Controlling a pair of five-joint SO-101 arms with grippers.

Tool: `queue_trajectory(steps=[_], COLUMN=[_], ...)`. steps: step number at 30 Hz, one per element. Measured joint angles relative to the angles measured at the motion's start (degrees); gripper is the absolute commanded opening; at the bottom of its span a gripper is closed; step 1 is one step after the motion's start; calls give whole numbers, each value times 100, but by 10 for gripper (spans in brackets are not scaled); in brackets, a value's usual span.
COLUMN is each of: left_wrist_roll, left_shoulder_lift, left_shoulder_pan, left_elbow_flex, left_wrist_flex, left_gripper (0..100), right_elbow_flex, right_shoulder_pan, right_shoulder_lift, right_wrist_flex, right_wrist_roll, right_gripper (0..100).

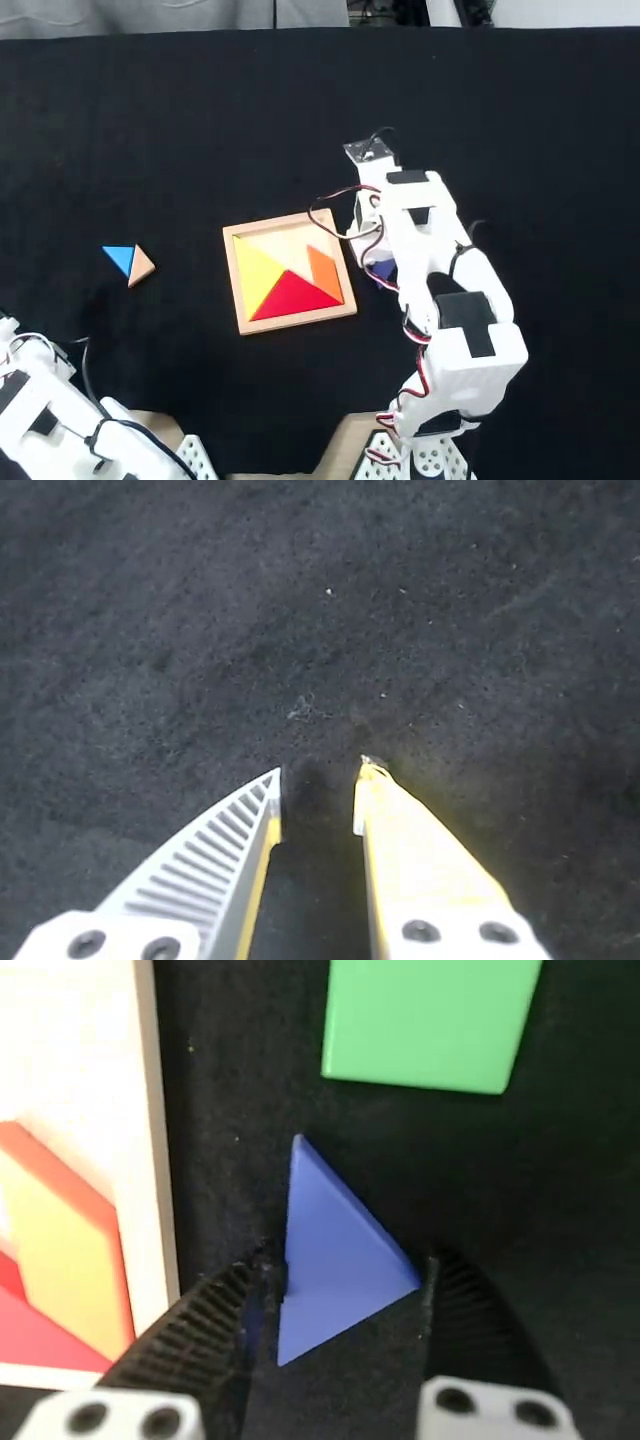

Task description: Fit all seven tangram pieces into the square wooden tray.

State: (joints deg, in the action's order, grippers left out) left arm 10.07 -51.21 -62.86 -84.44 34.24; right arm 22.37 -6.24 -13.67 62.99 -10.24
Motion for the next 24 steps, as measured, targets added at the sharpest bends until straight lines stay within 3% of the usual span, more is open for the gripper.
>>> queue_trajectory(steps=[12,20,24], left_wrist_roll=[0,0,0], left_shoulder_lift=[0,0,0], left_shoulder_pan=[0,0,0], left_elbow_flex=[0,0,-26], left_wrist_flex=[0,0,0], left_gripper=[130,130,130], right_elbow_flex=[-220,-914,-1248], right_shoulder_pan=[-26,-149,-141], right_shoulder_lift=[44,835,1143], right_wrist_flex=[229,1143,1477], right_wrist_roll=[-53,-1327,-1503], right_gripper=[167,166,166])
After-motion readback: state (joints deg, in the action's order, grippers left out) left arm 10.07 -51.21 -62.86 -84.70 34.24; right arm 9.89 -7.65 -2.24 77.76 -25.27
